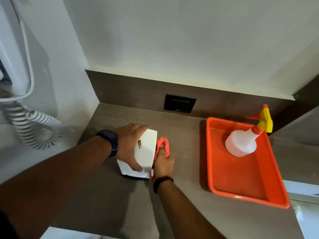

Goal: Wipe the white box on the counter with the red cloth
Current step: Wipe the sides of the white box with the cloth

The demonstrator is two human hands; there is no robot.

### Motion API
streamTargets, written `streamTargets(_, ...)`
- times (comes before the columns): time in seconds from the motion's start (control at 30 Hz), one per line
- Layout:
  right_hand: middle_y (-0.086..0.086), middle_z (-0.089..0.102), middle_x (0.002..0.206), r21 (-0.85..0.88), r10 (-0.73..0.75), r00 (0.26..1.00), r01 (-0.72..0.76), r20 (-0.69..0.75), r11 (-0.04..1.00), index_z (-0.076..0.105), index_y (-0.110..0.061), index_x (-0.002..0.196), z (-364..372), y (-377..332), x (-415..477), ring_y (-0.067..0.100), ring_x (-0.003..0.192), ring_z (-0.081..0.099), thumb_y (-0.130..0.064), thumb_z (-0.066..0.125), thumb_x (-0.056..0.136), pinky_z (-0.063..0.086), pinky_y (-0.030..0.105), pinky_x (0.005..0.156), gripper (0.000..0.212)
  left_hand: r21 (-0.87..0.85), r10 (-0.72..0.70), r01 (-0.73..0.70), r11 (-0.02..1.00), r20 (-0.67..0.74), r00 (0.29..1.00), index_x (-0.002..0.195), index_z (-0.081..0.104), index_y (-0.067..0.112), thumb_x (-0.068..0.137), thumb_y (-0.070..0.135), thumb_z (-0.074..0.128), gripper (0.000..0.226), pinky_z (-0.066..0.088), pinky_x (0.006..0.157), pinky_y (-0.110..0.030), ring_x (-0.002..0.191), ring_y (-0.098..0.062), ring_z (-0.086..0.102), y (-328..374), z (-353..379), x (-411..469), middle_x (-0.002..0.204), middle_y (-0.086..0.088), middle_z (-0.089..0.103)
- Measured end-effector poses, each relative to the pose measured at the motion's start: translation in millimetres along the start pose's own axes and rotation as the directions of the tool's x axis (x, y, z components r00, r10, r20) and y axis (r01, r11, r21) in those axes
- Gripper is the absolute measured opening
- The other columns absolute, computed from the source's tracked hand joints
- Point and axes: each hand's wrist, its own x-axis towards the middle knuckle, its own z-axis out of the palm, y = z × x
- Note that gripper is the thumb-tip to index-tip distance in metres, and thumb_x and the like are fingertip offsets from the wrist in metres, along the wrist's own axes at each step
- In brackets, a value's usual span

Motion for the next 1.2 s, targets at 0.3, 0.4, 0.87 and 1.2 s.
streamTargets(0.3, 0.014, 0.072, 0.109, 0.073, -0.179, 0.984, 0.177, 0.008, 0.981, 0.070, -0.011, 0.108, 5, -22, 3, 0.030, 0.105, 0.067, -0.033, 0.053, 0.097, 0.052, 0.051, 0.099, 0.029, -0.022, -0.017, 0.017, 1.000, 0.004, 1.000, 0.145, 0.012, 0.025, 0.030, 0.075, 0.076, 0.141, 0.033, 0.111, -0.037, 0.136, -0.020, 0.031, -1, -3, 1, 0.152, 0.000, 0.030)
streamTargets(0.4, 0.013, 0.073, 0.104, 0.054, -0.037, 0.999, 0.036, 0.008, 0.998, 0.070, -0.011, 0.103, 0, 2, 0, 0.032, 0.100, 0.068, -0.038, 0.050, 0.098, 0.056, 0.049, 0.092, 0.035, -0.003, -0.018, 0.018, 1.000, 0.004, 1.000, 0.145, 0.007, 0.027, 0.026, 0.080, 0.070, 0.145, 0.030, 0.112, -0.036, 0.139, -0.021, 0.025, -1, 0, 0, 0.155, -0.001, 0.025)
streamTargets(0.87, 0.006, 0.074, 0.105, 0.042, -0.032, 0.999, 0.032, -0.008, 0.999, 0.071, -0.024, 0.101, 1, 19, 2, 0.027, 0.100, 0.069, -0.047, 0.047, 0.096, 0.056, 0.048, 0.092, 0.033, -0.010, -0.007, 0.007, 1.000, 0.011, 1.000, 0.146, 0.001, 0.029, 0.028, 0.080, 0.071, 0.147, 0.028, 0.115, -0.040, 0.142, -0.022, 0.021, -1, -1, 0, 0.157, -0.002, 0.019)
streamTargets(1.2, 0.007, 0.073, 0.113, -0.007, -0.217, 0.976, 0.217, 0.035, 0.976, 0.069, -0.018, 0.116, 10, -24, 18, 0.025, 0.108, 0.066, -0.036, 0.053, 0.096, 0.051, 0.046, 0.101, 0.031, -0.033, -0.010, 0.010, 0.999, -0.014, 1.000, 0.146, 0.007, 0.027, 0.030, 0.079, 0.074, 0.144, 0.032, 0.112, -0.041, 0.138, -0.021, 0.029, -4, 0, 1, 0.154, 0.000, 0.026)
